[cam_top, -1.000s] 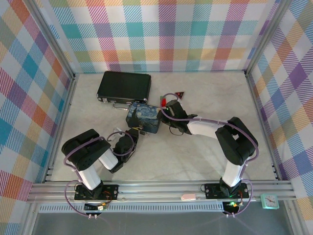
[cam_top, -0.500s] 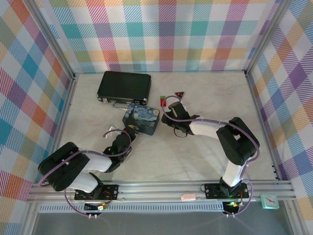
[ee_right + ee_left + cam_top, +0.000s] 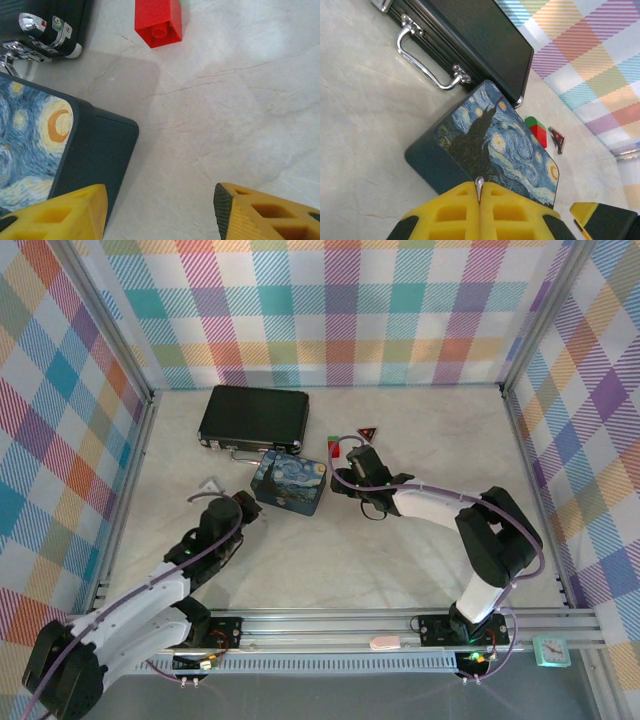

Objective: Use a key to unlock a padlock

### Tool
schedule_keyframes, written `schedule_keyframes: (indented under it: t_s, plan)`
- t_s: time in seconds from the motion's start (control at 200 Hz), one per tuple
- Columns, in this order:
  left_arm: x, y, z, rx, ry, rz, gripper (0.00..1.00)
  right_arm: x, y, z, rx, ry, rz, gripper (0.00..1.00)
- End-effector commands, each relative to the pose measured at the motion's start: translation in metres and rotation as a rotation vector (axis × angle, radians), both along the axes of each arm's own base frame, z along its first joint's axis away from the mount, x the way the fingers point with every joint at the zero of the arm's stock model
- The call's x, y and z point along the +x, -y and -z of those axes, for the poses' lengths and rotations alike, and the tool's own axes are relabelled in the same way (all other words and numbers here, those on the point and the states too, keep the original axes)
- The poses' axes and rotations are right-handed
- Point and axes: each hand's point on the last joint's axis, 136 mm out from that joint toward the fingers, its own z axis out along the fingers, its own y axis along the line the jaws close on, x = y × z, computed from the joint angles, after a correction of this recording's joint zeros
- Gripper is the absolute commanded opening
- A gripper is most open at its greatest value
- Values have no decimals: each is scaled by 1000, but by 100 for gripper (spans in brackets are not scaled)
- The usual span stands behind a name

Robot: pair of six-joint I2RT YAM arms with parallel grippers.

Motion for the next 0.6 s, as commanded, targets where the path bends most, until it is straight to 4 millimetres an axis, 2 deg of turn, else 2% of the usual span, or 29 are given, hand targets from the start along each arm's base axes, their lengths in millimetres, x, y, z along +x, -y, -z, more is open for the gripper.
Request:
schedule_keyframes:
  t_s: [0.0, 0.085, 0.4, 0.595]
  plan:
    - [-38, -10, 40, 131, -271, 117, 0, -1, 20, -16, -139, 53, -21, 60]
    - [-47, -7, 47, 122, -351, 170, 0, -4, 31, -18, -189, 62, -17, 61]
    - [-76, 32, 90, 63, -600, 437, 0, -8, 61, -19, -235, 63, 34, 63]
    - [-79, 26, 103, 99, -626, 425, 0, -10, 71, -21, -237, 73, 61, 63]
